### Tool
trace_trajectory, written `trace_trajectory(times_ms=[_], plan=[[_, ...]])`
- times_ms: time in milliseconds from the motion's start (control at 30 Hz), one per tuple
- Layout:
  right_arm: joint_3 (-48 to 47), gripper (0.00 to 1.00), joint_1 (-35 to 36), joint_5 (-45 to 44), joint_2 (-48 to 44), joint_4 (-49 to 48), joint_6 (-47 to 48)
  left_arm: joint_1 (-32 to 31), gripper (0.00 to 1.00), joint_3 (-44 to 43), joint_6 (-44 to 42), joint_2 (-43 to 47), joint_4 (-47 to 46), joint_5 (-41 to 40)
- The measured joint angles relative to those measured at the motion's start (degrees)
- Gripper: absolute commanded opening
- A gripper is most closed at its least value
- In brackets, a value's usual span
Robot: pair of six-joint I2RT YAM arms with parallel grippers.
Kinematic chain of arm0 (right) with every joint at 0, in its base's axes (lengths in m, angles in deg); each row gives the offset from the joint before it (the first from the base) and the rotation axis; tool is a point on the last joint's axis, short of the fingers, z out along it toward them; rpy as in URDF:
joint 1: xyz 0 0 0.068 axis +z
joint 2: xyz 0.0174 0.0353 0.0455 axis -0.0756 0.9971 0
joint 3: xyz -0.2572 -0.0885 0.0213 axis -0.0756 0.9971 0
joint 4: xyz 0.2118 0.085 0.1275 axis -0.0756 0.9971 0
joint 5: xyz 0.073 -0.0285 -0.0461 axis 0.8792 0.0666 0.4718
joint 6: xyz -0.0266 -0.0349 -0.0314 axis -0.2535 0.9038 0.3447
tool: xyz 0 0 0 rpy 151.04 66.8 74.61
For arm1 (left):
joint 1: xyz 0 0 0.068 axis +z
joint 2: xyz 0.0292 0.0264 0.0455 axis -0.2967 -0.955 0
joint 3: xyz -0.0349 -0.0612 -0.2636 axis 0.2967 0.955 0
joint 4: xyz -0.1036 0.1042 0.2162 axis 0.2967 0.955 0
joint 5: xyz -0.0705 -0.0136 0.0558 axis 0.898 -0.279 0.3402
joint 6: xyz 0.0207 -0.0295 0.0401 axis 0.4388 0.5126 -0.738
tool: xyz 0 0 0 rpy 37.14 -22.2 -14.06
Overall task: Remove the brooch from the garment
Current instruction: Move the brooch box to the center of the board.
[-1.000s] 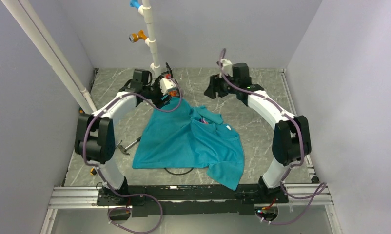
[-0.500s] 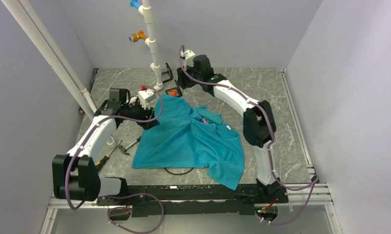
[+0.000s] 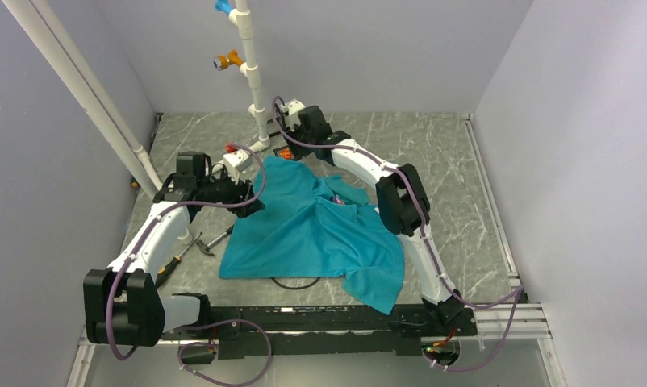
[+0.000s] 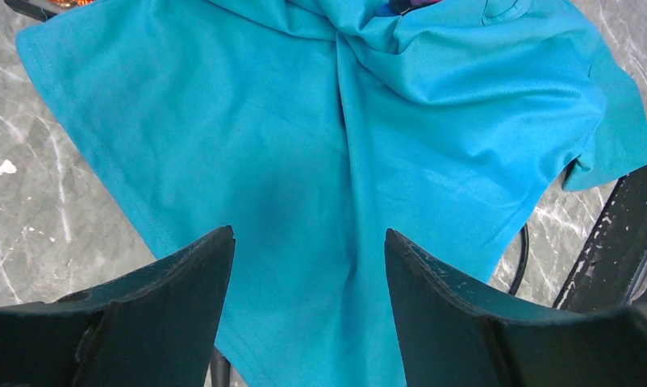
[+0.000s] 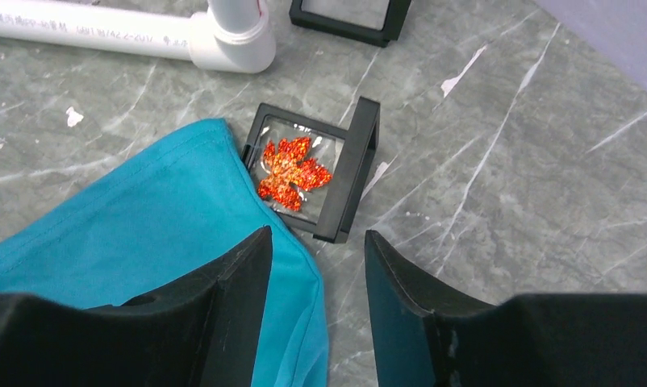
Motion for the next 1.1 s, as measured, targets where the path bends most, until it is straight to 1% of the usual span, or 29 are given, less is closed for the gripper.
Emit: trace_trajectory(times_ms=[233, 500, 733, 933, 1100], plan=[[-3.37, 0.44, 0.04, -2.03, 2.05, -0.04, 1.31, 0.13, 0.74, 0.98, 1.16, 0.22, -1.46, 0.04], [-4.35, 0.42, 0.11, -3.65, 3.91, 0.07, 2.80, 0.48, 0.74, 1.40, 1.40, 1.55, -2.51, 0.55], [-4.46, 0.33, 0.20, -4.52, 5.60, 0.04, 3.63, 0.59, 0.74, 2.95, 1.84, 1.62, -3.06, 0.76], [-4.55, 0.19, 0.20, -5.01, 5.99, -0.04, 4.46, 0.83, 0.74, 3.54, 2.19, 1.86, -3.50, 1.11], [-4.55, 0.12, 0.26, -6.29, 5.99, -0.46, 5.97, 0.96, 0.74, 3.61, 2.21, 1.86, -3.87, 1.51]])
